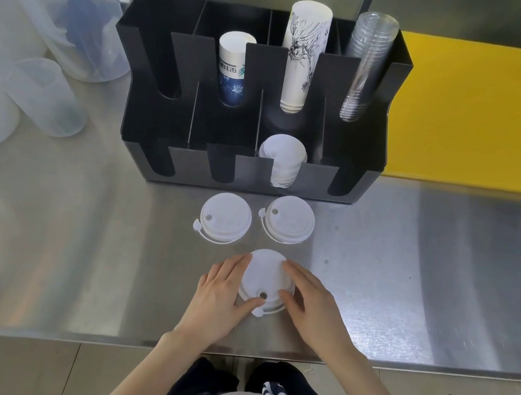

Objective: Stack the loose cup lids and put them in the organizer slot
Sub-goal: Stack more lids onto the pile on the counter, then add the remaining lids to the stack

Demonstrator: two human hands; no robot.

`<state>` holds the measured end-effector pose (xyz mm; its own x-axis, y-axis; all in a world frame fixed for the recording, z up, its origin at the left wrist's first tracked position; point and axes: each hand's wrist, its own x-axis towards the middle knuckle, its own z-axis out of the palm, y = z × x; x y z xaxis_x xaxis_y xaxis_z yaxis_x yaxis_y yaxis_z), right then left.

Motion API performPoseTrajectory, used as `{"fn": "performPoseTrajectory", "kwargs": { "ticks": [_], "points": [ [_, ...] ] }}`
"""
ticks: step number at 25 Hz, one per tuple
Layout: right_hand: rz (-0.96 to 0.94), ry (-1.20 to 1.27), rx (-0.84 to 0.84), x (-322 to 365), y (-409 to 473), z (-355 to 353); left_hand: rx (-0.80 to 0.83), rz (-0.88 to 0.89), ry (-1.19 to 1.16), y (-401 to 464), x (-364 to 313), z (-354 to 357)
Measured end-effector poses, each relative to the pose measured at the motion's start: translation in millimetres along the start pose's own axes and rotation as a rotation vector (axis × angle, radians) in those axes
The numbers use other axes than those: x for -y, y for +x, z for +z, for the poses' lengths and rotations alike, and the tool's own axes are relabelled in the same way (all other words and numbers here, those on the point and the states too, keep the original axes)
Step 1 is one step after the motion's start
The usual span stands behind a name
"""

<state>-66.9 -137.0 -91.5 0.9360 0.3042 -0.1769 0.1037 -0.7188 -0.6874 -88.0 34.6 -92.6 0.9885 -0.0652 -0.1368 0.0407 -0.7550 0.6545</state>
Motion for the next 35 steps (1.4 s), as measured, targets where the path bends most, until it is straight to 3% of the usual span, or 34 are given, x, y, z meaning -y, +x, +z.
{"fn": "performPoseTrajectory", "kwargs": {
  "ticks": [7,14,22,30,35],
  "points": [
    [0.030,0.065,-0.013,5.6,27.2,-6.6,-0.042,-0.063,0.007,16.6,-7.3,-1.4],
    [0.022,0.089,-0.045,5.0,33.7,-7.9,0.017,-0.079,0.085,32.3,-7.1,-9.3],
    [0.164,0.183,-0.300,-7.4,52.4,-28.6,0.047,-0.077,0.084,74.1,-14.9,-18.9],
    [0.305,0.003,-0.129,-21.4,72.7,-28.1,0.234,-0.125,0.287,135.1,-44.3,-11.3],
    [0.299,0.038,-0.149,-20.9,74.0,-27.0,0.241,-0.122,0.142,138.5,-44.2,-7.0]
  ]
}}
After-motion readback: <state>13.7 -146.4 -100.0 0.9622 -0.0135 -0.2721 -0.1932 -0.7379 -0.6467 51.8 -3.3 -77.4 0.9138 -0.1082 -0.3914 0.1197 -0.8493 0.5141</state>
